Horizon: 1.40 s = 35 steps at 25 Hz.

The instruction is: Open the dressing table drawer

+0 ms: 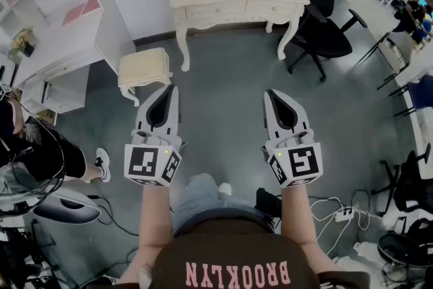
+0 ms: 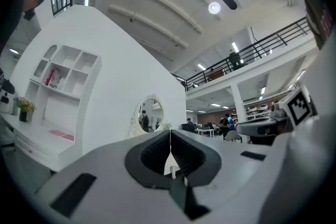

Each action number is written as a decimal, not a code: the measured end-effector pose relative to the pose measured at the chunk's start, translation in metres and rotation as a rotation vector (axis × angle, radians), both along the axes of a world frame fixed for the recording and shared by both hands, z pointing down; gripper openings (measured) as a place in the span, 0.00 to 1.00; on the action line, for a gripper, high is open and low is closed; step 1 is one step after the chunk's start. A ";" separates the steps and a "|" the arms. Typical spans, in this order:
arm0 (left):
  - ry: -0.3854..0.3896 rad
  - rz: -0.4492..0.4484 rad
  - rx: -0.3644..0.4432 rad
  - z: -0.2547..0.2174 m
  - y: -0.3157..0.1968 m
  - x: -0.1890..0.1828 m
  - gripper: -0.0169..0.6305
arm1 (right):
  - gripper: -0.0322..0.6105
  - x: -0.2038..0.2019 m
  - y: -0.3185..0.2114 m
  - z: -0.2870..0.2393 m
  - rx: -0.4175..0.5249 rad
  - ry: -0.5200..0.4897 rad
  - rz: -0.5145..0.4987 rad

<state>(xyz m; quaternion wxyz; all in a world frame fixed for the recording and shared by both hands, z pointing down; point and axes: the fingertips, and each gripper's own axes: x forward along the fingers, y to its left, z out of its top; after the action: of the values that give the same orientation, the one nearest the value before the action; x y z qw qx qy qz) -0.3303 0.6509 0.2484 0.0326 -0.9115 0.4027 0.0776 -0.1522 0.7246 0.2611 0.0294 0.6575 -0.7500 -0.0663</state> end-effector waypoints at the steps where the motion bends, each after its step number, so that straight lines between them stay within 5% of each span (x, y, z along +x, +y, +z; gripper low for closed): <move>1: -0.005 -0.005 -0.011 -0.002 -0.002 0.003 0.03 | 0.04 0.004 -0.003 0.001 -0.002 0.001 0.004; 11: -0.006 -0.032 -0.032 0.002 -0.069 0.017 0.03 | 0.04 0.025 -0.065 0.012 -0.003 -0.037 0.008; 27: 0.023 0.055 -0.018 0.003 -0.325 0.031 0.03 | 0.04 0.022 -0.311 0.002 0.014 0.008 0.041; 35: 0.010 0.093 -0.049 0.010 -0.409 0.049 0.03 | 0.04 0.028 -0.387 0.016 -0.015 0.009 0.048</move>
<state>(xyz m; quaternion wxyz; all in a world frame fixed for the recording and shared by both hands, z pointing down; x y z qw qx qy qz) -0.2808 0.2418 0.2585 0.0047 -0.9293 0.3618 0.0736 -0.1242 0.3376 0.2774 0.0392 0.6749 -0.7342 -0.0630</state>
